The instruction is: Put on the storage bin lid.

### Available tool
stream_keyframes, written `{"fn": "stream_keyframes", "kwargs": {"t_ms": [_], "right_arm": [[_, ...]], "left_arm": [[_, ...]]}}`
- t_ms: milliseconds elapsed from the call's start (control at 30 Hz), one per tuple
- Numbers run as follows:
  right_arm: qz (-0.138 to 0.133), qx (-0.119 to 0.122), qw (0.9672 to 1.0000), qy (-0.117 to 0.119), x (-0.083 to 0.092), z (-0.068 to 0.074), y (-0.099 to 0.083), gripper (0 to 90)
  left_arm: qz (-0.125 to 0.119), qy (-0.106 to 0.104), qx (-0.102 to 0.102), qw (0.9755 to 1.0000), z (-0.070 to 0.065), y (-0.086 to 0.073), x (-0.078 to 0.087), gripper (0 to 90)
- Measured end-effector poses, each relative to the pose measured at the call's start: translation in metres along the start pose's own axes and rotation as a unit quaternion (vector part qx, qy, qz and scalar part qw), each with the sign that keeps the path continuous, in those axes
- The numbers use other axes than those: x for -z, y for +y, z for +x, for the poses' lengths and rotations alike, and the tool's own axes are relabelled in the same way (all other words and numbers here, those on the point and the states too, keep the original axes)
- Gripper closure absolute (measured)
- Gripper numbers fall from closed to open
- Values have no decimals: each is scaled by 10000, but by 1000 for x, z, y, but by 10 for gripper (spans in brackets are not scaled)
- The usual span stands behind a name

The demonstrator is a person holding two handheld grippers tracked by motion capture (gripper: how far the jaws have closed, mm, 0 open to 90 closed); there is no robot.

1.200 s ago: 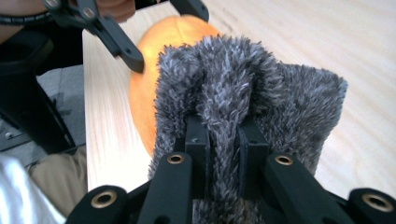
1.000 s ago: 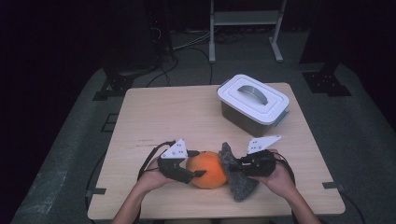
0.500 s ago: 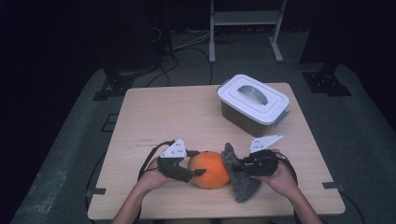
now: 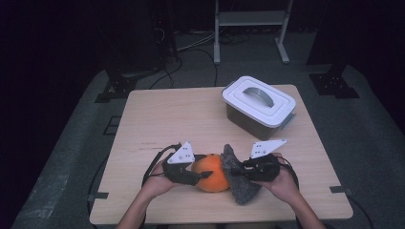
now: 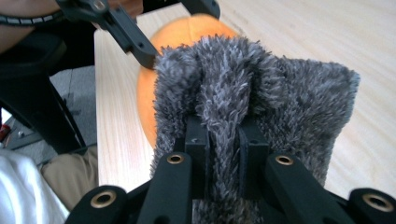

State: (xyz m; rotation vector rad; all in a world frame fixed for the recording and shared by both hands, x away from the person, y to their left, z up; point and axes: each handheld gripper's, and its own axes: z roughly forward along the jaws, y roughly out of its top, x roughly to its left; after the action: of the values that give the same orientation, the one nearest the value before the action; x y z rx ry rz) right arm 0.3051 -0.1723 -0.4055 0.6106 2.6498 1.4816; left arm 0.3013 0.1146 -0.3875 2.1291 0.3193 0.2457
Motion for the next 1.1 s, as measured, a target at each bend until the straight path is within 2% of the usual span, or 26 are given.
{"fn": "stream_keyframes", "kwargs": {"t_ms": [100,167,267,333,467,500,567,633,700,767,833,933,1000,1100], "right_arm": [[52,-17,10000,-19,1,-2,-3,770],[82,-41,10000,-28,2,-5,-5,770],[122,-106,9999,-37,4,-7,-7,770],[130,-120,9998,-26,4,-8,-8,770],[156,-167,9997,-56,4,-12,-11,770],[152,-185,9997,-55,5,-13,-12,770],[157,-227,9996,-59,6,-15,-13,770],[152,-267,9995,-49,7,-15,-13,773],[106,-212,9996,-134,10,-12,-9,777],[-157,-184,9996,-151,15,-9,-3,781],[-449,-158,9989,-43,17,-5,3,782],[-380,23,9993,-64,13,1,8,779],[-359,-58,9993,-16,12,-2,5,778],[-103,-187,9997,-126,9,-9,-4,776]], "left_arm": [[-102,-30,34,9999,2,0,1,321],[-87,5,76,9999,4,-2,1,257],[-4,-52,218,9997,9,-7,-2,187],[-33,-94,353,9993,11,-10,-6,154],[-5,-305,455,9985,13,-15,-10,144],[-1,-368,447,9983,14,-16,-10,162],[-66,-456,413,9981,13,-18,-9,266],[-53,-426,343,9985,12,-17,-8,362],[-80,-376,341,9987,10,-15,-6,414],[-78,-373,288,9989,9,-13,-6,439],[-65,-347,193,9992,5,-11,-8,444],[-57,-244,159,9996,4,-9,-7,449],[-113,-198,230,9995,6,-9,-5,451],[-158,-97,290,9994,9,-9,0,451]]}}
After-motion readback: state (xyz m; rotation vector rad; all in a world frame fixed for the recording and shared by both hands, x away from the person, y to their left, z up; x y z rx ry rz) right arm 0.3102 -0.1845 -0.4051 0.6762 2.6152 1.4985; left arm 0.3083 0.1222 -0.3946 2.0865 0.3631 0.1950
